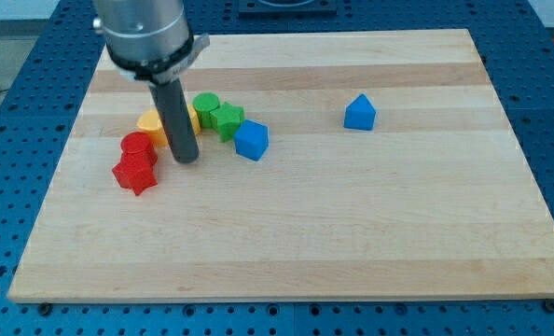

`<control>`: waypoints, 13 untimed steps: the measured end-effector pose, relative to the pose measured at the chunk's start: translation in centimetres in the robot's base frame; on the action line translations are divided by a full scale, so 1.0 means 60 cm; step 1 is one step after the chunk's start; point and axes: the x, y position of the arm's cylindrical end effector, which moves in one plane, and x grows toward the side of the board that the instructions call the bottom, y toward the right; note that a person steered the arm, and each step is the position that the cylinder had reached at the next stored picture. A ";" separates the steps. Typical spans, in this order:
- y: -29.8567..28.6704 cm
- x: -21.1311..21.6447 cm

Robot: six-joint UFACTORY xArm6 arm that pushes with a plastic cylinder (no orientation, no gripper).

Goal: Move the blue triangle to the bottom right of the blue cube

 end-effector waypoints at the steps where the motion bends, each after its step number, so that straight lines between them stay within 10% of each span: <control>1: 0.066 0.085; 4: 0.563 -0.069; 6: 0.506 -0.164; 10: 0.398 -0.069; 13: 0.467 -0.173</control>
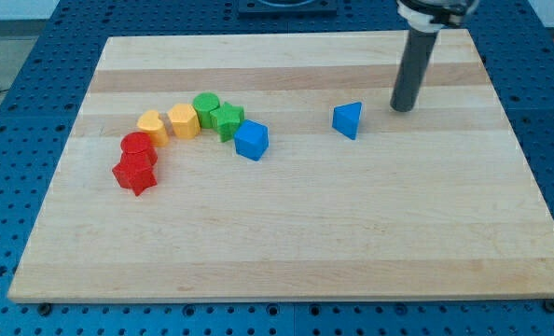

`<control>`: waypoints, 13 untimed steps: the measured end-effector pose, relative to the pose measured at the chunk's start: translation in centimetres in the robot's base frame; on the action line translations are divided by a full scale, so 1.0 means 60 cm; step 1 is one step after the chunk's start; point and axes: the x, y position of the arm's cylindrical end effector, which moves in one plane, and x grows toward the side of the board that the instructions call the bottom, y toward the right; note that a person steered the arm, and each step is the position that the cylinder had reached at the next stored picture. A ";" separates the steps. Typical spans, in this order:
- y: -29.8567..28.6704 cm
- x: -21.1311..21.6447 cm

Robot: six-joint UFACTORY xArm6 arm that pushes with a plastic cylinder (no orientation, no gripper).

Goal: Move the blue triangle to the bottom right of the blue cube

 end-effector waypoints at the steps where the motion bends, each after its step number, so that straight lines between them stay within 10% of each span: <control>1: -0.055 0.003; 8: -0.195 0.212; 13: -0.128 0.104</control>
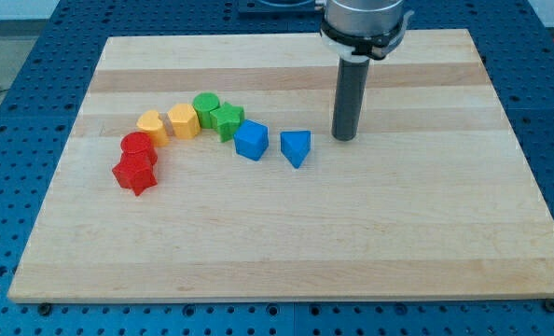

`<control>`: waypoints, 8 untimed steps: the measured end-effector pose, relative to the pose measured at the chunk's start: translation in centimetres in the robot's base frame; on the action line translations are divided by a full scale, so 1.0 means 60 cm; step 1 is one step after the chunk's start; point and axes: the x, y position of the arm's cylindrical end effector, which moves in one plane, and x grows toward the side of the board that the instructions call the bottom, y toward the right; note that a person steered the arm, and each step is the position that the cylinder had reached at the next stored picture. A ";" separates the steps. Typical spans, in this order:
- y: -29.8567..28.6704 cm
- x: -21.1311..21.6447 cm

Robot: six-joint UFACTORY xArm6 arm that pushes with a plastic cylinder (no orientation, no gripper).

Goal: Move the blue triangle to the bottom right of the blue cube

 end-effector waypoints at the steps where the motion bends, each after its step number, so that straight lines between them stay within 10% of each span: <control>1: -0.017 0.031; 8: -0.011 -0.009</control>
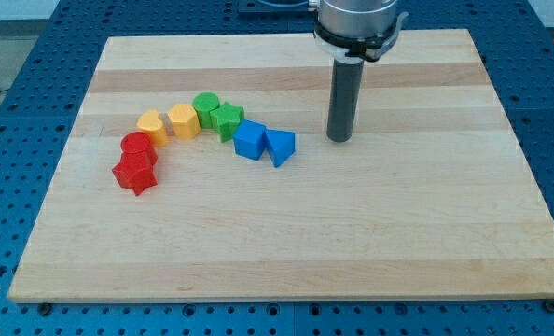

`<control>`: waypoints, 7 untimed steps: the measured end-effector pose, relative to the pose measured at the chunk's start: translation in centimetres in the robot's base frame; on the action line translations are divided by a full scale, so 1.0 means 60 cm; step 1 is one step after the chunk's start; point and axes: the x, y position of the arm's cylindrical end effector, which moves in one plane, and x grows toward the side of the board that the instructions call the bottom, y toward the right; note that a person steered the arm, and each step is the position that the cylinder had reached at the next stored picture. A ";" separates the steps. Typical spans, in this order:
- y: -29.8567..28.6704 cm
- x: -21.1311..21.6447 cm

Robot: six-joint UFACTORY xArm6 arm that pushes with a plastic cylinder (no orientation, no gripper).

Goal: Move the blue triangle to the bottom right of the blue cube

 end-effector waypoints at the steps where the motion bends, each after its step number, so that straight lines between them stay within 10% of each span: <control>1: -0.035 0.011; 7: -0.137 0.074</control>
